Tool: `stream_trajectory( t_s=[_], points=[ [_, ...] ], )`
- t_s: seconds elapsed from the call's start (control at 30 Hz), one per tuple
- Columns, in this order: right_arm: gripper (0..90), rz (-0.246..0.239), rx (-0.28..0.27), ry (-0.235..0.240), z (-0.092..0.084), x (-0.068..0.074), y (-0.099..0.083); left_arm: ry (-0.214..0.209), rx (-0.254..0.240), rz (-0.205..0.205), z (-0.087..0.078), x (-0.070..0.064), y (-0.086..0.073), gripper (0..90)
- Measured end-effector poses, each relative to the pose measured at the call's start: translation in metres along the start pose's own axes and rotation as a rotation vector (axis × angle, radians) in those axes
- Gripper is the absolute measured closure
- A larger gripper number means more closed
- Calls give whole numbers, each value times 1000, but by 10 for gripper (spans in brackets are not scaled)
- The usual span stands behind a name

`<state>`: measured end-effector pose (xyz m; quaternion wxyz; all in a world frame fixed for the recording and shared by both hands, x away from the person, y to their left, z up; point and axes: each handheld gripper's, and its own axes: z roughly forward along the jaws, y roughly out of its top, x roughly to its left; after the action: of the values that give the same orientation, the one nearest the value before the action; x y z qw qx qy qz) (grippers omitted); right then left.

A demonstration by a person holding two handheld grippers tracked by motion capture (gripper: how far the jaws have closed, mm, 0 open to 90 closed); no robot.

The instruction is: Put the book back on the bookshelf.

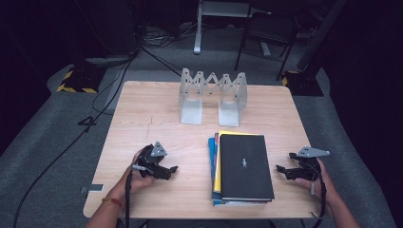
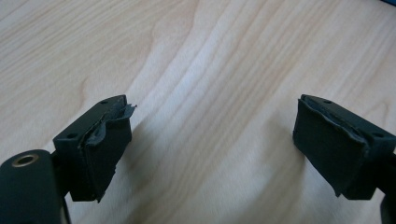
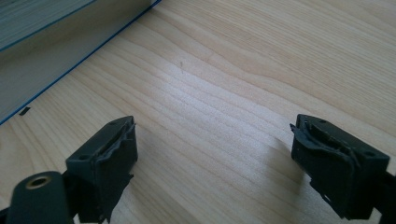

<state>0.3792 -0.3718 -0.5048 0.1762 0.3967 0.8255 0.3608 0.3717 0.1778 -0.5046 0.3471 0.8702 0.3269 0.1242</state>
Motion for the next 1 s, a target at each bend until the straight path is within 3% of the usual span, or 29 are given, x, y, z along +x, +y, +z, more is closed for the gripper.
stream_trajectory(
  t_s=[0.5, 0.6, 0.67, 0.77, 0.93, 1.0],
  points=[
    [155, -1, 2, -3, -2, 0, -1, 1, 0, -8, -3, -1, -4, 112],
    [155, 12, 31, -17, -4, -1, 0, 4, 0, -5, -4, -1, -4, 116],
    [213, 32, 73, -22, -9, -2, 2, -2, 1, -6, -4, -3, -5, 117],
    [266, 61, 54, 59, -18, -5, 4, -4, 15, 2, -6, -6, -5, 117],
    [311, 1, -26, 89, -43, 7, 21, -12, 16, 7, -6, -10, -5, 117],
    [316, -12, -58, 130, -51, 16, 28, -12, 20, 7, -6, -10, -4, 111]
  ],
)
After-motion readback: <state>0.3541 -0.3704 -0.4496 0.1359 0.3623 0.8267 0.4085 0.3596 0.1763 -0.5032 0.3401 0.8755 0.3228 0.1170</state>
